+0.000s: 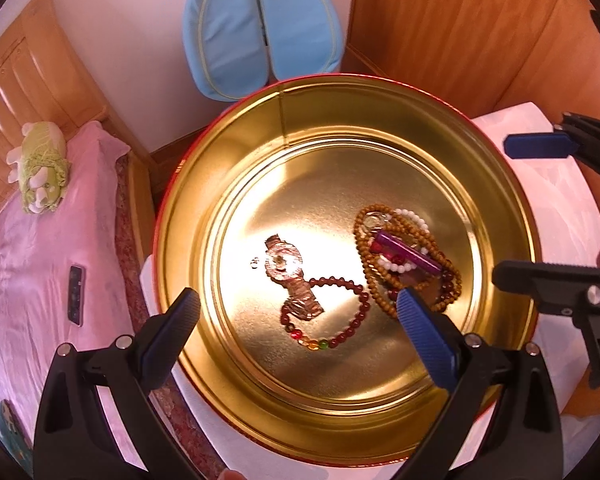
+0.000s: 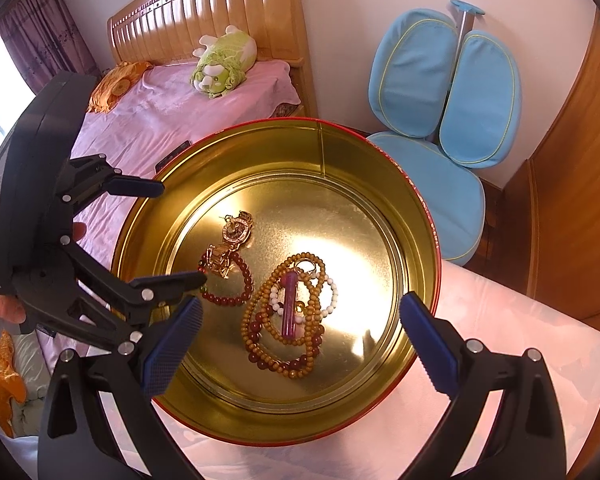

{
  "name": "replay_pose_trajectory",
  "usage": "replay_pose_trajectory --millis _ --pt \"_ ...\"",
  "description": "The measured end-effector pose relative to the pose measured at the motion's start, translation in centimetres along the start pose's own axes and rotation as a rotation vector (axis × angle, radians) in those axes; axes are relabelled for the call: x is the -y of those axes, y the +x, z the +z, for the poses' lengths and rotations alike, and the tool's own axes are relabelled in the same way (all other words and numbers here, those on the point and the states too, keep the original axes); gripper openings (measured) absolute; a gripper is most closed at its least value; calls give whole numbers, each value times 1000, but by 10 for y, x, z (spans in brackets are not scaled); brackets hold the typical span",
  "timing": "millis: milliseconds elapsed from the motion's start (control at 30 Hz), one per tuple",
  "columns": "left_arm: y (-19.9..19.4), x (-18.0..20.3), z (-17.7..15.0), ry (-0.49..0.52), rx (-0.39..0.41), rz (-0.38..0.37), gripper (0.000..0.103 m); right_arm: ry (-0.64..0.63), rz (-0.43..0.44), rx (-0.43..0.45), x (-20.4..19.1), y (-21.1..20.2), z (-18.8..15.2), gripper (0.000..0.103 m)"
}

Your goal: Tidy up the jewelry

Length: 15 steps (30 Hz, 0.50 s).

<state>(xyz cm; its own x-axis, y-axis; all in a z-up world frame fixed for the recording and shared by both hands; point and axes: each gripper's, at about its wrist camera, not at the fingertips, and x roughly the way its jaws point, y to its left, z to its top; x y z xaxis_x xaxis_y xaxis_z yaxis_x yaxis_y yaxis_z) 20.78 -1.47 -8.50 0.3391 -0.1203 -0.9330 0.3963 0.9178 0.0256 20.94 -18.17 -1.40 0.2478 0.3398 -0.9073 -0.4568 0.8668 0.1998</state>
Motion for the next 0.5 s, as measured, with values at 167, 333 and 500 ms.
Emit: replay_pose_trajectory --millis 167,333,500 --pt "-3 -4 -2 -36 28 -12 96 -1 3 3 0 -1 -1 99" --pt "-5 0 -3 -14 39 18 96 -1 5 3 0 -2 -1 99" --pt "-6 6 -4 11 44 10 96 -8 2 12 -4 -4 -3 99"
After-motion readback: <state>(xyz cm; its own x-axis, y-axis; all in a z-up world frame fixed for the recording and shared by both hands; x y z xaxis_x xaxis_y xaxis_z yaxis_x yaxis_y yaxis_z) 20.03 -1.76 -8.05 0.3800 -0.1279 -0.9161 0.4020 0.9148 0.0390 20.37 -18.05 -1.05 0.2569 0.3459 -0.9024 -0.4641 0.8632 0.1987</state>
